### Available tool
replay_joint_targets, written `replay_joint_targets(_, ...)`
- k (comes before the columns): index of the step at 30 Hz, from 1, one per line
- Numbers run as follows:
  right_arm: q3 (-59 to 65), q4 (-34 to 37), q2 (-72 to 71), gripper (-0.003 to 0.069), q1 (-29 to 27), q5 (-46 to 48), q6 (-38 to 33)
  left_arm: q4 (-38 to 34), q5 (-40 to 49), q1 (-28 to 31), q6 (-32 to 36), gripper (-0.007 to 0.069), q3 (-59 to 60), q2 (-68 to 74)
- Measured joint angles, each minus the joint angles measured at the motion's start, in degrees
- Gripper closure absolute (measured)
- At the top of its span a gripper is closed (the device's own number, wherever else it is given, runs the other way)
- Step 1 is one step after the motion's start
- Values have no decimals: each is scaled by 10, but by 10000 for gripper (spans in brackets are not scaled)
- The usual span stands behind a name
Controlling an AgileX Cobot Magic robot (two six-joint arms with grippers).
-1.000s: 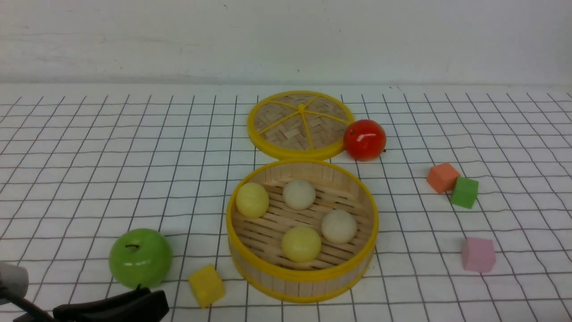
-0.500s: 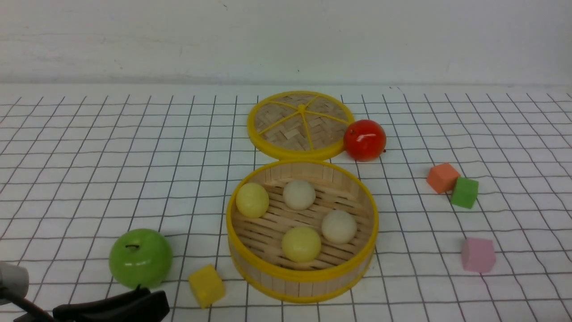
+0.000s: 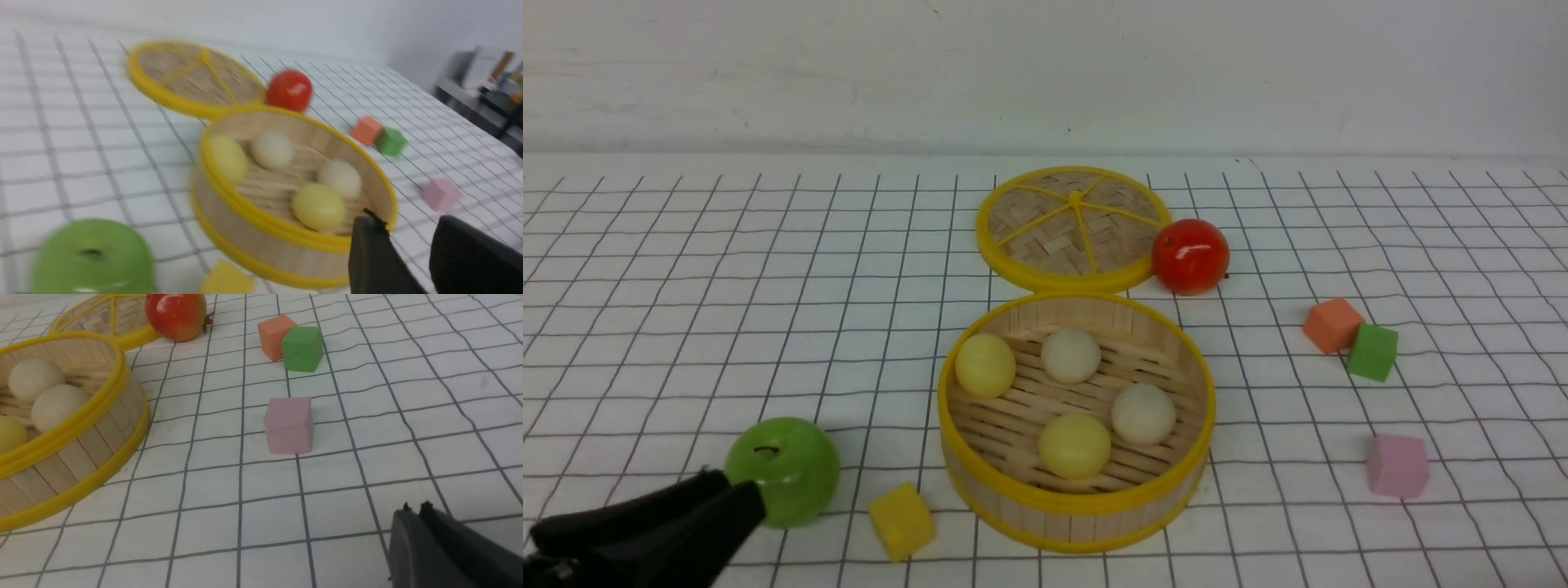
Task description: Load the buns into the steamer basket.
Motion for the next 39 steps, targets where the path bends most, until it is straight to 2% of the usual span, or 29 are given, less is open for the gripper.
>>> replay_joint_targets(3, 0, 0, 0, 637, 0, 1, 0, 1, 72, 100, 7, 427, 5, -79)
replay_joint_targets(4, 0, 0, 0, 637, 0, 1, 0, 1, 76, 105, 7, 427, 7, -84)
replay_joint_targets(7, 0, 0, 0, 637, 0, 1, 0, 8, 132, 200, 9, 516, 44, -184)
replay_joint_targets(9, 0, 0, 0, 637, 0, 1, 0, 11, 144, 219, 9, 548, 64, -212)
replay_joint_targets(11, 0, 0, 0, 636, 0, 1, 0, 23, 180, 258, 9, 631, 103, -260)
replay_joint_targets(16, 0, 0, 0, 629, 0, 1, 0, 68, 296, 272, 11, 638, 114, -266)
replay_joint_targets(26, 0, 1, 0, 617, 0, 1, 0, 72, 296, 272, 7, 638, 114, -267)
replay_joint_targets(30, 0, 1, 0, 615, 0, 1, 0, 103, 291, 272, -33, 638, 114, -267)
replay_joint_targets(34, 0, 1, 0, 609, 0, 1, 0, 163, 291, 272, -117, 638, 114, -267)
replay_joint_targets(39, 0, 1, 0, 603, 0, 1, 0, 172, 290, 272, -170, 638, 114, -267)
